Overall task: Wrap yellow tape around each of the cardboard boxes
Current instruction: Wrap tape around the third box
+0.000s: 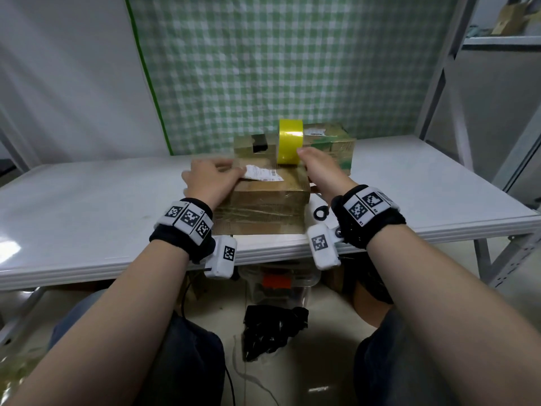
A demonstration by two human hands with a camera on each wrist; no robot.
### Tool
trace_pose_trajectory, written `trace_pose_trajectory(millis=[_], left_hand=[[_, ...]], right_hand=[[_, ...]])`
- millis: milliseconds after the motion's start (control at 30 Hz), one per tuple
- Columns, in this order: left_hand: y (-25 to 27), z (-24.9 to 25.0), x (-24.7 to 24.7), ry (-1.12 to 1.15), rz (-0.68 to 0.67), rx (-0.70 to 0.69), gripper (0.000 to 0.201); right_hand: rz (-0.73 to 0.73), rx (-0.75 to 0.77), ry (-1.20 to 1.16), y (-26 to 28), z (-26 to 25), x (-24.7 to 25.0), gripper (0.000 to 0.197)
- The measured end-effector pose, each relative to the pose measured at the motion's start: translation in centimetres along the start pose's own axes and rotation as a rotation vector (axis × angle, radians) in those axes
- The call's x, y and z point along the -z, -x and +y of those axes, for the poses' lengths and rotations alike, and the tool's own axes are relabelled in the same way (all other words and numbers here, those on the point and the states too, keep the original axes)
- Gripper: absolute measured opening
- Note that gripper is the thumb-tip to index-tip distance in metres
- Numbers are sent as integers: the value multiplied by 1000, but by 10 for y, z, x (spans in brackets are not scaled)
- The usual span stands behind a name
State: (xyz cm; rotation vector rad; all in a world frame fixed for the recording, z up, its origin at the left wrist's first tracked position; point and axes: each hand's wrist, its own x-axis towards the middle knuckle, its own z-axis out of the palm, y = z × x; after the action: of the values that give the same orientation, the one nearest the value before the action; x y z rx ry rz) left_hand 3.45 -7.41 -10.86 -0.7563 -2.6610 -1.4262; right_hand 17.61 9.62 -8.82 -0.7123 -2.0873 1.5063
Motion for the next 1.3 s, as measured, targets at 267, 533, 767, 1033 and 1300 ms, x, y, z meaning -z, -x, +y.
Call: trace_pose_trajectory(millis=[267,533,767,1033,1300], left_hand=[[6,8,-6,-188,-278,-359,50],[2,7,-13,-250,-181,-320,47],[-4,8,-18,-288,-137,-364,47],[-3,5,-26,-119,-124,-363,32],[-8,4,-30,-50,-112,-317,28]], right_hand=[[41,145,151,-22,15,-17,31],[155,220,125,-6,1,-13,32],[156,229,-67,11,-1,-13,50],[131,185,-35,14,-6,-17,56],[174,124,-45,21,-18,-7,57]])
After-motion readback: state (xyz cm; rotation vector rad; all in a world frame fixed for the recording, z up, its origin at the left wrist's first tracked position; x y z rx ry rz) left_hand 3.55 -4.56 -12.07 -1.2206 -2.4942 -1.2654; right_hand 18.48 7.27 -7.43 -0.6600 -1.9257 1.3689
